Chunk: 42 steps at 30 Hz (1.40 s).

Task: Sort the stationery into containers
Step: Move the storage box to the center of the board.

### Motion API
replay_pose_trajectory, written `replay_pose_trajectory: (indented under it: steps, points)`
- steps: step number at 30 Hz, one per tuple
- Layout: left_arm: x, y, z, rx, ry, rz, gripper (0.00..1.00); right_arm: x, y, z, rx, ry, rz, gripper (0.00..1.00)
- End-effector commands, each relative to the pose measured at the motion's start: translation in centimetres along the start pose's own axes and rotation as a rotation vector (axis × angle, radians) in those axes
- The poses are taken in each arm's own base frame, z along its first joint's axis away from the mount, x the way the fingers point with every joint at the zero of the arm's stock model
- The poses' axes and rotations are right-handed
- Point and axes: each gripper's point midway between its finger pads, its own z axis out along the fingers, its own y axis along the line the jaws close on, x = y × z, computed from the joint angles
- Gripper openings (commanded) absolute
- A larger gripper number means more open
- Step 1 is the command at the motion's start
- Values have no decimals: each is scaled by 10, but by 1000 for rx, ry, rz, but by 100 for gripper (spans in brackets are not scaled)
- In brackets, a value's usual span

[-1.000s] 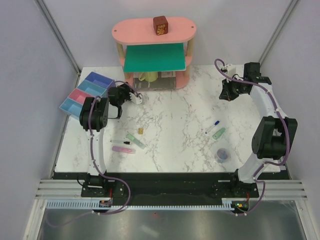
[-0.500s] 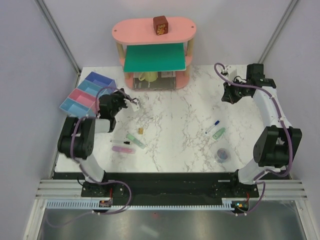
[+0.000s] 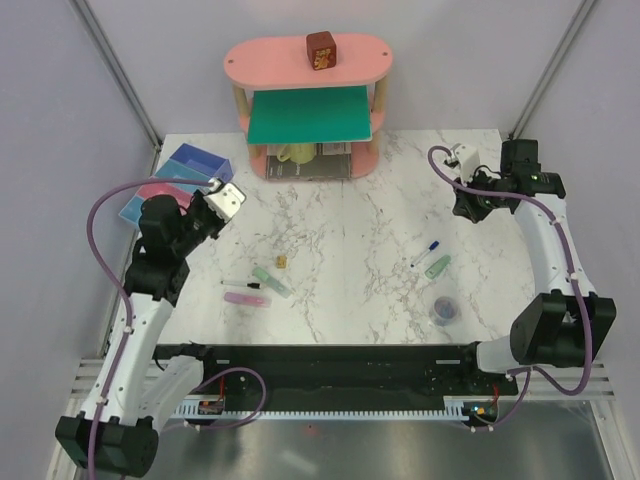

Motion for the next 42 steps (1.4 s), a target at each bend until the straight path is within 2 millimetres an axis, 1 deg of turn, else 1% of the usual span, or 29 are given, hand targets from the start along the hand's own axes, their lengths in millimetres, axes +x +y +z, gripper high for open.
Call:
replay_pose_trajectory:
  steps: [1, 2, 3, 4, 5, 6, 8, 12, 15, 19, 21, 22, 24, 25, 26, 27, 28, 30, 31, 32, 33, 34, 35, 36, 37, 39, 40, 41, 42]
  points:
    - [18, -51, -35, 155, 136, -265, 10, -2, 10, -23, 29, -5, -10, 15]
    - [13, -52, -41, 157, 132, -271, 26, -2, 14, -29, 34, -5, -13, 27]
    - [10, -52, -44, 156, 126, -278, 36, -2, 16, -32, 35, -4, -11, 40]
    - [8, -55, -47, 165, 126, -294, 46, -1, 18, -35, 38, -3, -17, 68]
    - [6, -56, -51, 172, 129, -302, 67, -2, 22, -42, 47, -9, -19, 81]
    - [4, -57, -55, 171, 123, -303, 79, 0, 24, -44, 51, -8, -17, 98]
    - [3, -59, -60, 170, 123, -313, 99, -1, 27, -53, 81, -18, -2, 98]
    - [7, -64, -74, 151, 157, -361, 100, 8, 38, -60, 80, -3, 18, 98]
    - [19, -60, -78, 80, 217, -414, 100, 17, 41, -64, 105, 18, 32, 98]
    - [55, -44, -70, -55, 387, -484, 100, 23, 44, -68, 126, 25, 26, 98]
    - [65, -39, -63, -85, 423, -500, 100, 22, 47, -69, 122, 16, 15, 98]
    - [67, -28, -57, -128, 425, -493, 100, 22, 49, -71, 122, 7, 10, 98]
    - [81, -21, -42, -157, 472, -522, 100, 20, 51, -73, 120, -7, -3, 98]
    - [81, -4, -39, -204, 468, -539, 100, 18, 53, -76, 123, -19, -15, 98]
    - [91, 0, -26, -201, 497, -568, 100, 17, 53, -77, 126, -21, -20, 98]
    - [93, 7, -21, -217, 499, -607, 99, 17, 54, -78, 129, -24, -24, 98]
    - [89, 26, -19, -251, 478, -635, 98, 16, 53, -80, 138, -28, -39, 98]
    - [111, 41, -3, -283, 529, -706, 97, 17, 54, -82, 145, -25, -49, 98]
    - [111, 63, -1, -328, 519, -722, 97, 18, 54, -83, 149, -26, -55, 98]
    - [117, 73, 4, -347, 525, -738, 96, 18, 54, -83, 148, -26, -58, 98]
    - [133, 77, 17, -343, 552, -774, 96, 19, 54, -82, 148, -26, -58, 98]
    - [131, 96, 22, -370, 531, -780, 95, 18, 54, -83, 147, -30, -61, 98]
    - [133, 102, 28, -375, 530, -794, 95, 18, 55, -82, 141, -32, -59, 98]
    - [152, 99, 41, -358, 569, -816, 95, 16, 54, -82, 143, -35, -61, 98]
    - [149, 110, 48, -368, 553, -814, 95, 16, 53, -80, 138, -35, -54, 98]
    - [160, 112, 63, -358, 569, -843, 95, 13, 52, -79, 137, -38, -45, 98]
    - [172, 115, 75, -357, 591, -857, 96, 13, 51, -78, 135, -36, -42, 98]
    - [178, 116, 80, -366, 599, -880, 97, 13, 50, -77, 133, -34, -39, 98]
    - [175, 127, 86, -377, 585, -875, 99, 14, 50, -76, 129, -32, -35, 98]
